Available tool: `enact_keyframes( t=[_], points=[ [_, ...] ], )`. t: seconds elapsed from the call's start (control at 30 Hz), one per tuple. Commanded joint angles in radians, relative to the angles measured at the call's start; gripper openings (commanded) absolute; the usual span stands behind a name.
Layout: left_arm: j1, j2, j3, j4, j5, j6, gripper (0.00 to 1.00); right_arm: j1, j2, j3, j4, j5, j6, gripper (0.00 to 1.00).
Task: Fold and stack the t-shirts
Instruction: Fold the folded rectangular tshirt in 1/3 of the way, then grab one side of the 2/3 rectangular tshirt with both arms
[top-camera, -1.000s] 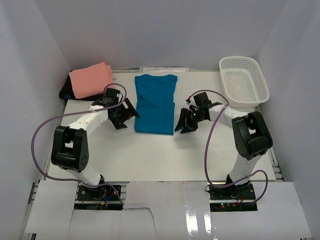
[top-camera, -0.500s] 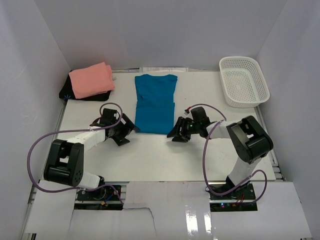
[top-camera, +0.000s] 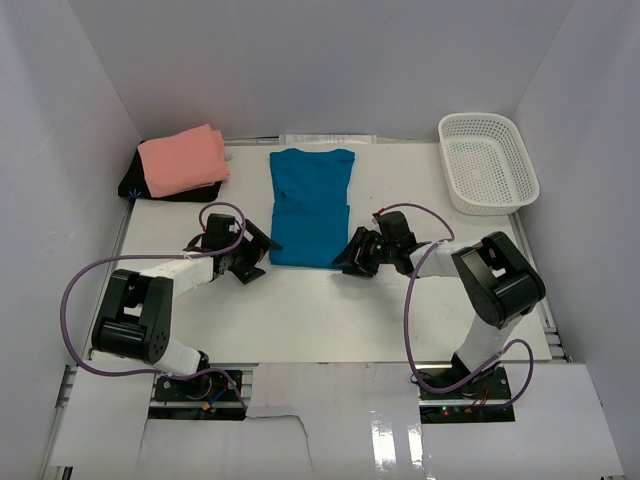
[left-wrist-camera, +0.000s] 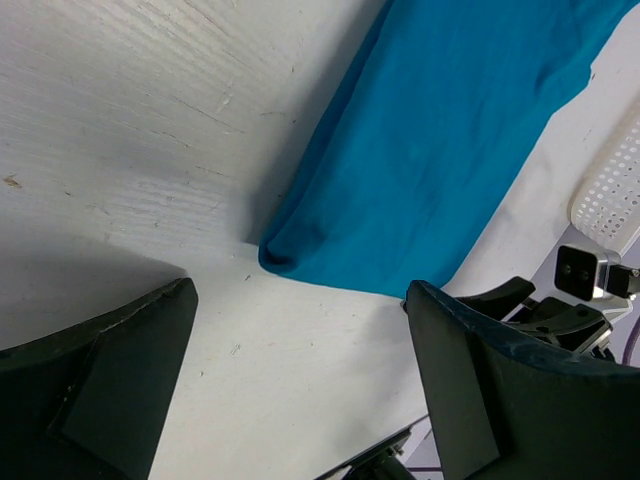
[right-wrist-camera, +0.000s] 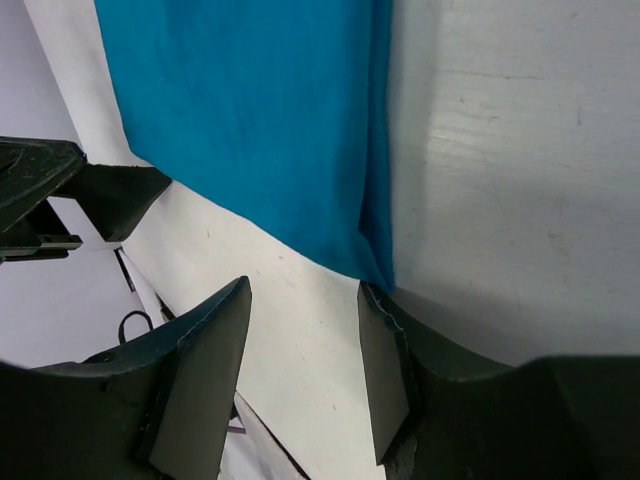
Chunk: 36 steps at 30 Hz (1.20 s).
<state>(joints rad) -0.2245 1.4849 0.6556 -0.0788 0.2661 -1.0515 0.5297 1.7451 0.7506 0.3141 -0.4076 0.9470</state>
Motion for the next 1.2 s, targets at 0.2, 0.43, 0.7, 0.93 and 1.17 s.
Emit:
enact_keyframes(
  t=[0.2, 0.43, 0.7, 0.93, 1.17],
  points=[
    [0.002, 0.026, -0.002, -0.029, -0.048, 0.015, 0.98, -0.011, -0.064, -0.054, -0.015, 0.076, 0.009, 0.53],
    [0.002, 0.046, 0.006, -0.024, -0.054, 0.018, 0.97, -0.017, -0.038, -0.051, -0.015, 0.096, 0.016, 0.53],
    [0.001, 0.078, 0.021, -0.022, -0.057, 0.022, 0.93, -0.020, 0.050, -0.010, -0.001, 0.124, 0.009, 0.49],
    [0.002, 0.074, 0.019, -0.027, -0.068, 0.027, 0.93, -0.022, 0.036, -0.026, 0.003, 0.156, 0.007, 0.38],
    [0.001, 0.074, 0.006, -0.026, -0.071, 0.027, 0.92, -0.025, 0.030, -0.031, -0.001, 0.150, -0.002, 0.08]
  ],
)
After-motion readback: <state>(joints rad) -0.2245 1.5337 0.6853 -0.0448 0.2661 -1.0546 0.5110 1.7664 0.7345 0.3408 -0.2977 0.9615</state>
